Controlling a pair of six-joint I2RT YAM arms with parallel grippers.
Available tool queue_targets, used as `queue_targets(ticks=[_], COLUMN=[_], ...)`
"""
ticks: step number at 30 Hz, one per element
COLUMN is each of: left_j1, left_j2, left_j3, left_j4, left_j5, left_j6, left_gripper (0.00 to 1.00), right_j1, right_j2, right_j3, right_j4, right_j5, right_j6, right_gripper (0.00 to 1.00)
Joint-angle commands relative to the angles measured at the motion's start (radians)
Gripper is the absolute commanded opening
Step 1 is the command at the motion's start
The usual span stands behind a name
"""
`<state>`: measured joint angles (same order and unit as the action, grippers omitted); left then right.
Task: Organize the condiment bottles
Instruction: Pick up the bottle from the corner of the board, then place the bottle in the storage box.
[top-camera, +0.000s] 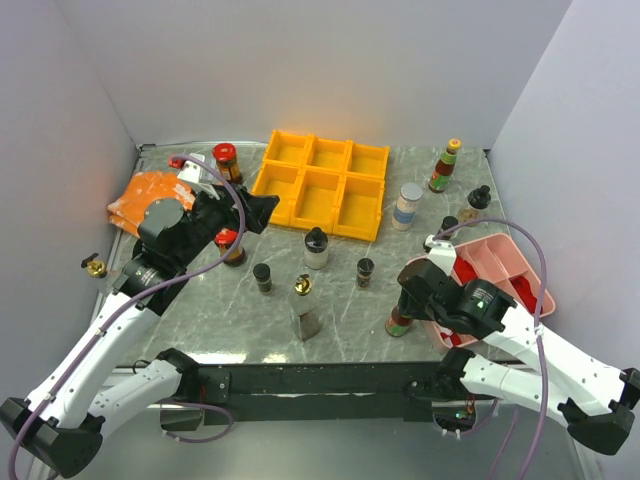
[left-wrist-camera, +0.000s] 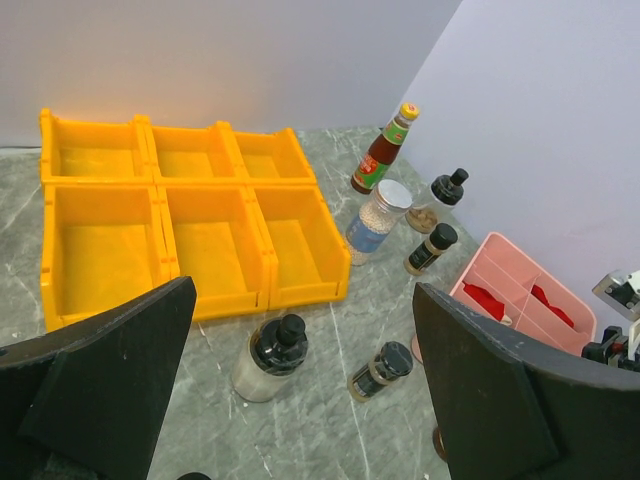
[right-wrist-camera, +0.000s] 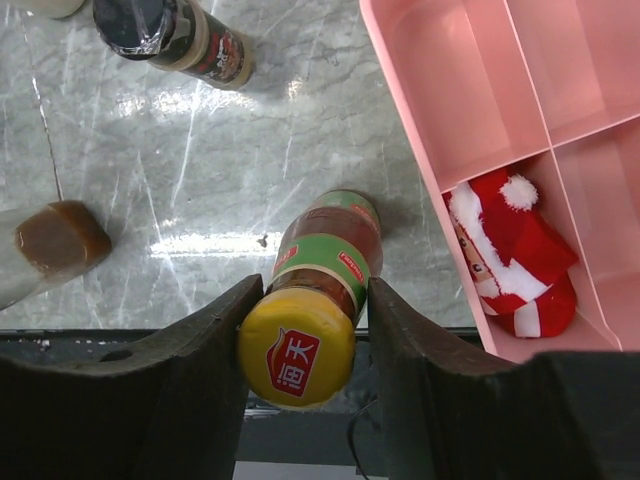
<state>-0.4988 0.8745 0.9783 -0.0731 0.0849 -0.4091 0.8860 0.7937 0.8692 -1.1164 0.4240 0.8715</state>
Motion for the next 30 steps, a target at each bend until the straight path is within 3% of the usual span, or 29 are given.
queue_targets(ticks=[1,3,9,11,18,24,27,30], left_j1=[-0.003,-0.001,-0.003,-0.001,-0.003,-0.003,-0.003,-0.004], left_j2=[-0.003,-0.003,-0.009,-0.006,0.003,-0.005,-0.011,-0.014], left_j3=[0.017,0.019,0.016,0.014,0.016,0.013,0.013,0.013], left_j4=[0.025,0.024,0.027,0.029,0.022,0.024,0.024,0.021], left_j5=[0.009,0.007,0.003,0.006,0.001,-0.022,-0.033,-0.043], left_j6=[0.006,0.006,0.007,0.006,0.007,0.009,0.009,0.007], left_gripper=[0.97,0.97,0.96,0.97,0.96,0.96,0.96,0.96], right_j1=[0.011,0.010,0.013,0.014,0.014,0.010,-0.025,-0.119], right_j2=[-0.014,-0.002,0.021,0.030,0.090,0.211,0.294,0.370], right_j3=[0.010,0.020,0.066,0.108,0.284,0.567,0.693,0.787], right_j4=[0.026,0.017,0.004,-0.009,-0.085,-0.103,-0.054,0.053], right_j5=[0.027,0.051,0.099,0.111,0.193,0.315,0.354,0.264], right_j6=[0.001,0.000,-0.014,-0.028,-0.063,-0.158,-0.276,-0.394], right_gripper=[0.52,0.49,0.21,0.01,0.00,0.00,0.00,0.00])
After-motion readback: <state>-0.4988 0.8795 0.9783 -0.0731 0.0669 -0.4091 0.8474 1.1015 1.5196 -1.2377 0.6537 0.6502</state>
